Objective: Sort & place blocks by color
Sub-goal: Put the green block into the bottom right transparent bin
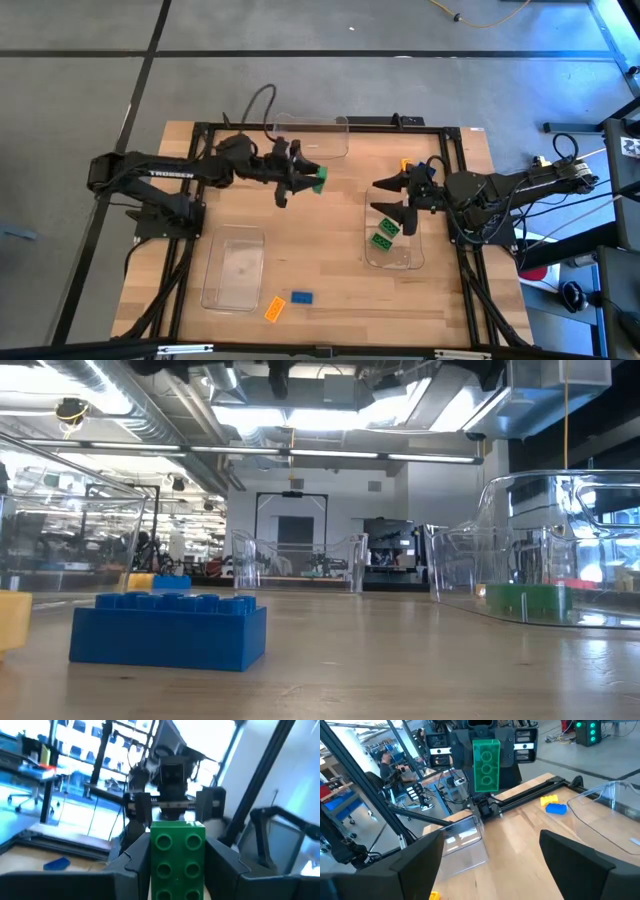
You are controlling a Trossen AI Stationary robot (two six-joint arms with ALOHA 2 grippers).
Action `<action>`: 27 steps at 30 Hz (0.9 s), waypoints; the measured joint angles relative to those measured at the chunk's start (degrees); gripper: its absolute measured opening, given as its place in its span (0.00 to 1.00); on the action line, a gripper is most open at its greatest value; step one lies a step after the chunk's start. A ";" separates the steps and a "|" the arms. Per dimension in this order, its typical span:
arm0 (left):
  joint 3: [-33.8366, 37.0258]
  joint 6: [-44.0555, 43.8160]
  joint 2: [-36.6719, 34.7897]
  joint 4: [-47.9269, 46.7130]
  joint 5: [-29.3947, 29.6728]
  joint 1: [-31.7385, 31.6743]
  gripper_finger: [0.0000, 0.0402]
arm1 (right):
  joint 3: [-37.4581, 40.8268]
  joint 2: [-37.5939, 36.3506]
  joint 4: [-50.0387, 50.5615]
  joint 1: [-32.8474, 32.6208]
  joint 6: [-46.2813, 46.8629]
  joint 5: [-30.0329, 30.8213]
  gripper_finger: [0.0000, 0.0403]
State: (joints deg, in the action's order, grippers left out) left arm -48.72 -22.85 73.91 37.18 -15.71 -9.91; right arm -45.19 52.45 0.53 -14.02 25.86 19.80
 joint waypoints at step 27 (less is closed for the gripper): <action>-10.32 4.01 12.39 3.25 18.07 8.20 0.31 | -0.02 16.37 -24.62 8.12 -2.30 -13.92 0.83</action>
State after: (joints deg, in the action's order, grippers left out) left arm -59.05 -18.84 86.30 40.43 2.35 -1.71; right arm -45.21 68.82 -24.10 -5.90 23.56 5.88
